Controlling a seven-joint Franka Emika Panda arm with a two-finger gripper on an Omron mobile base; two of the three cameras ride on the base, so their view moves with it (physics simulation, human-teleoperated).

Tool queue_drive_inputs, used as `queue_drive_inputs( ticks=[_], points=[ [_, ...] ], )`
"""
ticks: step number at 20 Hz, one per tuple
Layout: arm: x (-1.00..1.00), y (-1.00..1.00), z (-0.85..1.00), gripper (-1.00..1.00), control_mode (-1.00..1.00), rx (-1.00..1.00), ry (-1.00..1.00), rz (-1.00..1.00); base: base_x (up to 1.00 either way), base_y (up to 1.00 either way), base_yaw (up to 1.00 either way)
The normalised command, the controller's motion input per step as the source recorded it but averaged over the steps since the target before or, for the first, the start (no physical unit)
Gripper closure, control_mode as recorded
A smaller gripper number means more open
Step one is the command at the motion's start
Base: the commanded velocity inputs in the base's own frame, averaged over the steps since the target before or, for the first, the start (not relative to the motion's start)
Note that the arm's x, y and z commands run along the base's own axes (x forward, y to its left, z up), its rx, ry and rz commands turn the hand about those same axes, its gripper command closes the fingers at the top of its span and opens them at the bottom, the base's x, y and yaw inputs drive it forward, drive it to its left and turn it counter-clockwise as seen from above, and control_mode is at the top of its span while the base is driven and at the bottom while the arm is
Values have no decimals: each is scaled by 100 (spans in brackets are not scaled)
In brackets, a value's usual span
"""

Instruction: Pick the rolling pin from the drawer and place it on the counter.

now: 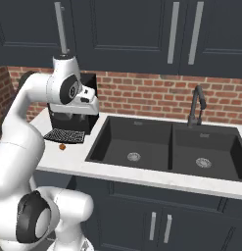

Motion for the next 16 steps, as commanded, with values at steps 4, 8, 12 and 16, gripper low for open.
queue_drive_inputs(
  ticks=[4,8,12,16],
  points=[
    [-46,0,0,-100,-100,0,1,0,0,0,0],
    [-91,0,-10,-100,-100,0,-5,2,0,0,0],
    [-73,-12,-28,-100,-100,0,-1,0,0,0,0],
    [-26,-2,-37,-100,-100,0,7,0,0,0,0]
  ],
)
